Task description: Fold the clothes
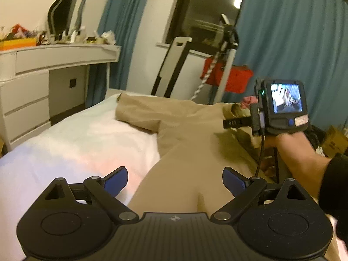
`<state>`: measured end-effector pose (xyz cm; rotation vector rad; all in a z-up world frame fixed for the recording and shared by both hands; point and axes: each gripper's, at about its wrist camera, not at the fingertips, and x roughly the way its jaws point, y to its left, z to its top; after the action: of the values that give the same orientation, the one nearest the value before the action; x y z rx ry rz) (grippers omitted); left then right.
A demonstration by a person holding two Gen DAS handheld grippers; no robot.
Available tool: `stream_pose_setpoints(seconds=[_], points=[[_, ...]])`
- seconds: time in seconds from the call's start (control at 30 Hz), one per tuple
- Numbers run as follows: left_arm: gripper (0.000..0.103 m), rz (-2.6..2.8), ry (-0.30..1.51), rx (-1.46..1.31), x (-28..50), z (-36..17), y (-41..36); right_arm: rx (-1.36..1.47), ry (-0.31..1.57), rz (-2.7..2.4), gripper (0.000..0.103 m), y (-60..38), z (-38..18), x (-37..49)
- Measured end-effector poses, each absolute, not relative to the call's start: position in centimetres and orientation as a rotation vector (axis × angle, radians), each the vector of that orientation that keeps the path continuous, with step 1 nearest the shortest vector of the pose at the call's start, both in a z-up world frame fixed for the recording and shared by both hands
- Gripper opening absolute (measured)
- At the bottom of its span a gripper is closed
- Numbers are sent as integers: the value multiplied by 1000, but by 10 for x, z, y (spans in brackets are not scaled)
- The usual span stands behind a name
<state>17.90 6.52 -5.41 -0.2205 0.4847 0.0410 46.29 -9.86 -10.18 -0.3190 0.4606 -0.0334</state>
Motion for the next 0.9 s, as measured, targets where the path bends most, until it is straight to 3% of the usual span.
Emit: stream_pose_setpoints(seconds=[0.2,0.4,0.63,0.9], points=[[95,22,457,-187,167,-46,55,-172,431,58,103,-127,-53,386],[95,-8,439,-167,148,-35,45,34,409,95,103,-180,-23,248],[92,-111,498,-175,113,-35,25,261,349,51,103,-249,-24,92],[83,-362,637,-217,73,-42,-20,502,347,-1,103,-307,-35,32]])
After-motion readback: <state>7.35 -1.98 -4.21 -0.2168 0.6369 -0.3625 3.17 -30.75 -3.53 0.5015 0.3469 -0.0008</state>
